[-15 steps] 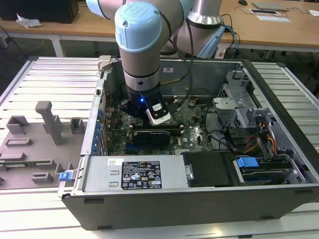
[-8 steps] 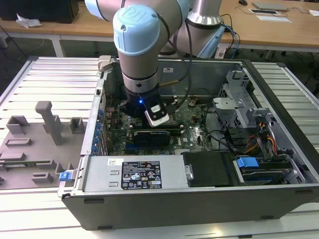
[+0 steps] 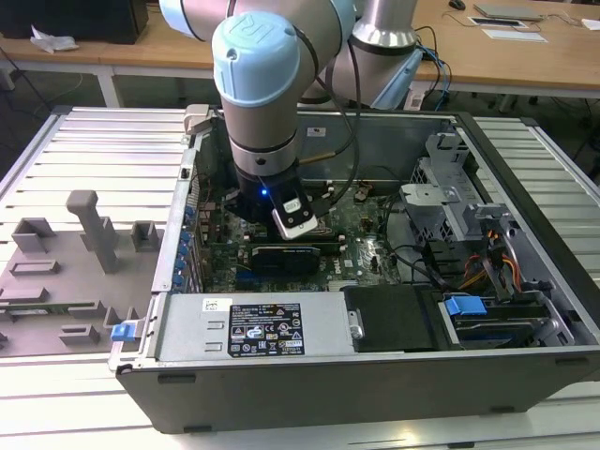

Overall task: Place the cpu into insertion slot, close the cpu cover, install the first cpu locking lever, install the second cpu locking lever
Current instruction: 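Install the second cpu locking lever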

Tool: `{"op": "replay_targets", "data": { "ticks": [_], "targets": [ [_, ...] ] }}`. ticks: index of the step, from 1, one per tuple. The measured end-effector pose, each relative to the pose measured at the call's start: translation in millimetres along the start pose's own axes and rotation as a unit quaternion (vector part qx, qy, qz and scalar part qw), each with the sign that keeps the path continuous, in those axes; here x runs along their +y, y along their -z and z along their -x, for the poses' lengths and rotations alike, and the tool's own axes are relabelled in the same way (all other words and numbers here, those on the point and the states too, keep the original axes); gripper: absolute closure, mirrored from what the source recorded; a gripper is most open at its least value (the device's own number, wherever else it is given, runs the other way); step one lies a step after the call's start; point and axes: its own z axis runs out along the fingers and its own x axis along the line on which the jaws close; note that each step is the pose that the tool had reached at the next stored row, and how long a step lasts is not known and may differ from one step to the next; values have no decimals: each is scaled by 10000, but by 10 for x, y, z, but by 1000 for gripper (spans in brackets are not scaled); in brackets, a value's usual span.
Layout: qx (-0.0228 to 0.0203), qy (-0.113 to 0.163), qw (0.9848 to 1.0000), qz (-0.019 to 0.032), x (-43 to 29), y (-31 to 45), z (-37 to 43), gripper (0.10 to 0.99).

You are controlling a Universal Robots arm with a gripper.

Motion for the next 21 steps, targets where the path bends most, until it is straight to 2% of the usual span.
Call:
{"op": "replay_targets", "data": {
  "ticks": [5,7,10,13,15,17,19,21],
  "targets": [
    [1,0,10000,-11,38,177,11,980],
    [-1,-4,10000,-69,53,239,27,980],
    [19,-13,10000,-77,59,236,99,980],
    [76,-25,9999,-85,71,225,256,980],
    [130,-36,9999,-101,78,218,348,980],
    [158,-40,9998,-124,89,212,399,980],
    [179,-42,9997,-176,121,204,434,980],
    [203,-42,9994,-291,202,184,474,980]
  ]
}}
